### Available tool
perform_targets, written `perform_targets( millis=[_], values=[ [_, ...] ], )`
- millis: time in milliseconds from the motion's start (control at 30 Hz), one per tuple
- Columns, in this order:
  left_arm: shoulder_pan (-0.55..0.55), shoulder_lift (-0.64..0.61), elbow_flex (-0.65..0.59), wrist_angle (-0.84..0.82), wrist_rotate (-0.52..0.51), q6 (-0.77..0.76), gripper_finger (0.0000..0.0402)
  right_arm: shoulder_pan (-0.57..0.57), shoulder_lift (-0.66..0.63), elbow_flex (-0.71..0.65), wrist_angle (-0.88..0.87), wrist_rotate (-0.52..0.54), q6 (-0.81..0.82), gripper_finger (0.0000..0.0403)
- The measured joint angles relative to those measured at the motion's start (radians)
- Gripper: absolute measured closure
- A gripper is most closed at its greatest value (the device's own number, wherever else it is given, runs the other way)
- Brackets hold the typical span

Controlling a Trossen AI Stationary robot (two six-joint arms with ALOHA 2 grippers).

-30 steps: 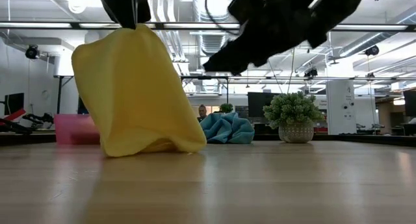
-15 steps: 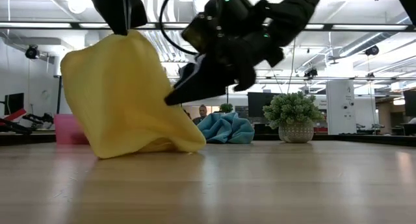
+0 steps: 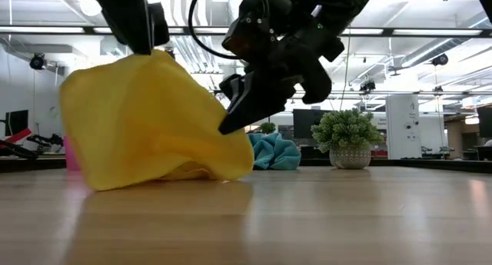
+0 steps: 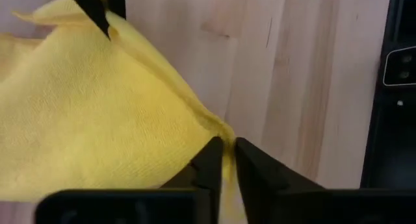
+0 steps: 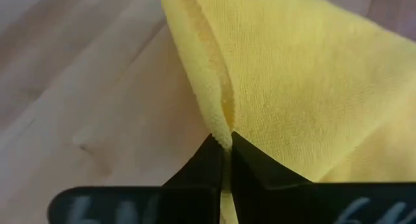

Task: Fold microfiber towels
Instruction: Fold the yellow towel

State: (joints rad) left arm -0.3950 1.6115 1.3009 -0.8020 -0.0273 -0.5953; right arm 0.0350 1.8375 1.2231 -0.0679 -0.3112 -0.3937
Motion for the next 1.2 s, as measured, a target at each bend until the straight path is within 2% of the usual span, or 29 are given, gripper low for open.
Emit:
perform_targets(
  millis=[133, 267, 467, 767, 900, 1200],
  values=[
    [-0.001, 0.003, -0.047, 0.076, 0.0, -0.013, 0.0315, 0.021, -0.017, -0.001, 0.005, 0.016, 0.072, 0.0394],
    [-0.007, 0.005, -0.12, 0.128, -0.005, -0.088, 0.0256, 0.048, -0.021, -0.001, -0.036, 0.126, 0.106, 0.0394],
    [-0.015, 0.005, -0.234, 0.241, -0.037, -0.208, 0.0206, 0.064, -0.022, -0.001, -0.059, 0.207, 0.149, 0.0394],
    [-0.037, 0.013, -0.325, 0.411, -0.075, -0.364, 0.0198, 0.063, -0.022, -0.001, -0.059, 0.21, 0.228, 0.0394],
    [-0.038, 0.075, -0.319, 0.425, -0.131, -0.402, 0.0198, 0.063, -0.022, -0.001, -0.054, 0.209, 0.246, 0.0394],
    [-0.036, 0.212, -0.254, 0.496, -0.136, -0.427, 0.0202, 0.063, -0.023, -0.001, -0.054, 0.209, 0.29, 0.0394]
  ],
)
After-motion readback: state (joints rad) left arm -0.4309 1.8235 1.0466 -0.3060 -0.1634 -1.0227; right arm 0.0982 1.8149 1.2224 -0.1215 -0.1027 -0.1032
